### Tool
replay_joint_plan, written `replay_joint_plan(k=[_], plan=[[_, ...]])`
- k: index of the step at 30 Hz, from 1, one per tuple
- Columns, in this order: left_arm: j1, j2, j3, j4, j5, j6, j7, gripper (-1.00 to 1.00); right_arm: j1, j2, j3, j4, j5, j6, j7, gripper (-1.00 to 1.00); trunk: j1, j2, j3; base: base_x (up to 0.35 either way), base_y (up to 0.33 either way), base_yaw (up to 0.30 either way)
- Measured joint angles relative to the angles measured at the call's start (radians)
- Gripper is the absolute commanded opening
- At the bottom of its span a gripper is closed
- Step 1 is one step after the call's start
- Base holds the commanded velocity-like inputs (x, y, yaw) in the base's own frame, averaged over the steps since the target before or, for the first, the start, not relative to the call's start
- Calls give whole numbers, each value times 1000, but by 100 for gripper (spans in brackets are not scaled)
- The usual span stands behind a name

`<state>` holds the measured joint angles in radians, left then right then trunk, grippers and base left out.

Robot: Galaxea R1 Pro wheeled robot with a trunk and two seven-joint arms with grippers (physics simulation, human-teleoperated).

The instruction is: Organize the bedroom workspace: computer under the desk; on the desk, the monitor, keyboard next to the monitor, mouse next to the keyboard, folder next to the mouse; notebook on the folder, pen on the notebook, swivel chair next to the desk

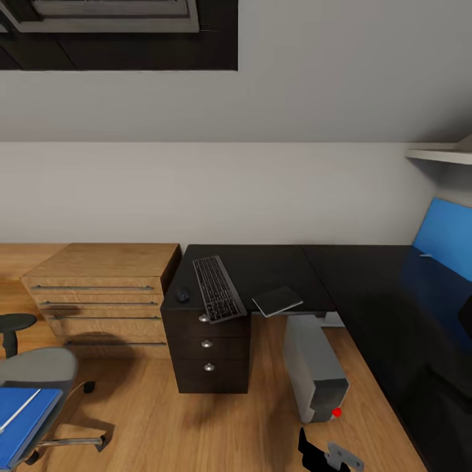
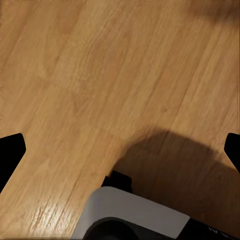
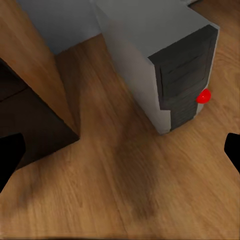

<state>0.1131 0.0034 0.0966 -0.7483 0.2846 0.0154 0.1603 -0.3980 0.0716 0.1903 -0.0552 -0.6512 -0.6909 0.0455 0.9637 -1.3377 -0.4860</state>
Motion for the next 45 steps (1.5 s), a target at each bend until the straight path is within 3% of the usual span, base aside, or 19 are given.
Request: replay_joint_plan(k=[3, 6, 12, 45], plan=[[-1, -1, -1, -3, -1, -2, 0, 100, 0, 4, 51, 2, 6, -2, -2, 100, -12, 21, 9, 0, 0, 0], [-1, -1, -1, -5, -2, -3, 0, 100, 0, 5, 56, 2, 6, -2, -2, 100, -23, 42, 19, 0, 0, 0], [-1, -1, -3, -33, -2, -3, 2, 100, 0, 6, 58, 1, 7, -2, -3, 100, -45, 84, 38, -92, 0, 0], [-1, 1, 0, -34, -3, -3, 3, 100, 0, 4, 59, 0, 10, -3, -4, 100, -172, 315, 132, -336, 0, 87]])
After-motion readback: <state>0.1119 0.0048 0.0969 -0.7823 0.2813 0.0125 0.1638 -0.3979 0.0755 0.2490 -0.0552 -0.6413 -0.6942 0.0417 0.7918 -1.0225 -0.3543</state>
